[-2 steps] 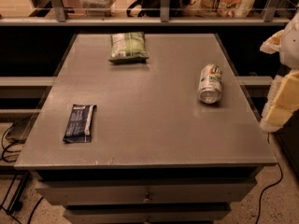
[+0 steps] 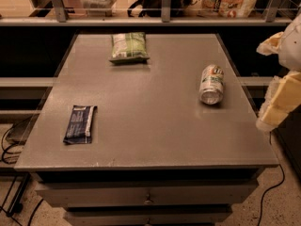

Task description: Move 7up can near rxbar blueberry

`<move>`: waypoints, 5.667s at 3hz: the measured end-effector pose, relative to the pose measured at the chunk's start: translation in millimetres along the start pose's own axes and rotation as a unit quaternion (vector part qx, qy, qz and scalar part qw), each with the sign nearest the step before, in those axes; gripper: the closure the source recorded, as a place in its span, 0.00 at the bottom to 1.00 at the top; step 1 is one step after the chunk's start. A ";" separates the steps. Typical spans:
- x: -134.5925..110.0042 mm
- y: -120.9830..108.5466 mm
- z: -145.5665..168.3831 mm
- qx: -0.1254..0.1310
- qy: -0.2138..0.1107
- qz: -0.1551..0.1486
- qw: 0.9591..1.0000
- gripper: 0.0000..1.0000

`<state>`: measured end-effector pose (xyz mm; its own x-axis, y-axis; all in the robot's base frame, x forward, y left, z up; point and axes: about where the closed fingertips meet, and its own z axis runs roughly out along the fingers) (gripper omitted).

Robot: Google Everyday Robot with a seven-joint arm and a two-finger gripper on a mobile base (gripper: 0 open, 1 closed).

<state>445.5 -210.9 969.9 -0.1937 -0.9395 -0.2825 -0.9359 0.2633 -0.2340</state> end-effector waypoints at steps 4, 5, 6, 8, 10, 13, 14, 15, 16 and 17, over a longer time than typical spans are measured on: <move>-35.8 -39.7 74.0 -0.011 -0.141 0.036 0.989 0.00; -31.2 -53.1 90.0 0.002 -0.153 0.071 0.986 0.00; -24.8 -81.9 101.2 0.035 -0.164 0.096 0.981 0.00; -22.2 -116.3 131.8 0.033 -0.194 0.117 0.973 0.00; -39.4 -125.0 164.0 -0.005 -0.211 0.106 0.972 0.16; -98.9 -128.2 127.1 -0.019 -0.267 0.077 0.961 0.94; -103.8 -128.1 125.0 -0.021 -0.273 0.076 0.959 1.00; -104.1 -127.9 125.1 -0.021 -0.273 0.075 0.959 1.00; -139.9 -106.5 130.3 -0.059 -0.306 0.041 0.949 1.00; -194.3 -67.5 137.7 -0.114 -0.338 -0.016 0.934 1.00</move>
Offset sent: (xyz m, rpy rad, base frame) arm 0.0679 0.0384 -0.0403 0.3415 -0.0616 0.0367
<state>586.8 -15.9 912.4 -0.0071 -0.5726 -0.8198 -0.9914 0.1115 -0.0693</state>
